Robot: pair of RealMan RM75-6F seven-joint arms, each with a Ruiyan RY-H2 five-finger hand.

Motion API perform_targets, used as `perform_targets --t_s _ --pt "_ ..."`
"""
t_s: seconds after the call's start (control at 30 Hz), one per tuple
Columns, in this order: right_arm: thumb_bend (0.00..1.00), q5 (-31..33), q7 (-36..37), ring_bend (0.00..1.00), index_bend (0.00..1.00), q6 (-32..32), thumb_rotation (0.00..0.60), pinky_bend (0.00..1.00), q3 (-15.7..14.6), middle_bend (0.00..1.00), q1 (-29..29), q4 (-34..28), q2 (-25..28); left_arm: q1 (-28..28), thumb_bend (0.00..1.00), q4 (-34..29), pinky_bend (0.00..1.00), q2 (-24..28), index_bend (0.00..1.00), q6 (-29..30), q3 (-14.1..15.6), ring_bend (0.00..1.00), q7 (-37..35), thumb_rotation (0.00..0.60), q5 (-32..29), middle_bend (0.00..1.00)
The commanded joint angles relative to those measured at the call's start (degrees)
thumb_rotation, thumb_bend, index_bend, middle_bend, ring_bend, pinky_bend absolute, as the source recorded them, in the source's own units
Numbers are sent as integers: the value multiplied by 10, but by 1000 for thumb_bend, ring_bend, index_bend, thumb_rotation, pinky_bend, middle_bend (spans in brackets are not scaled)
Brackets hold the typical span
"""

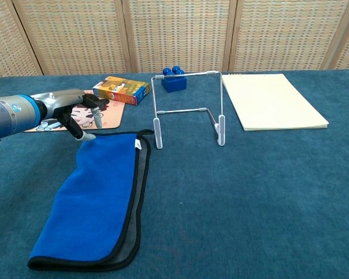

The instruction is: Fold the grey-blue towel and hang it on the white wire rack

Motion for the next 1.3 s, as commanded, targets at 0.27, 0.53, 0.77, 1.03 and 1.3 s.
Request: perform_targets --t_s 0.27,0.53,0.77,1.03,1.3 --pt "0 8 4 0 0 -7 600 0 1 0 2 5 -1 -9 313 44 0 -38 343 1 9 0 23 574 -23 0" --pt "0 9 6 0 0 -11 600 0 2 0 4 8 -2 -8 315 52 0 -51 383 -4 11 0 21 578 -22 0" --pt "0 10 5 0 0 -12 600 0 1 0 5 9 -3 -9 313 64 0 -61 384 -5 11 0 23 575 -22 0" --pt "0 13 7 0 0 -14 600 0 2 0 5 11 -3 -8 314 75 0 -70 461 -8 11 0 22 591 -21 0" --pt "0 11 9 0 0 -15 600 0 1 0 6 9 -2 -3 314 74 0 -72 549 -5 10 0 21 598 -22 0"
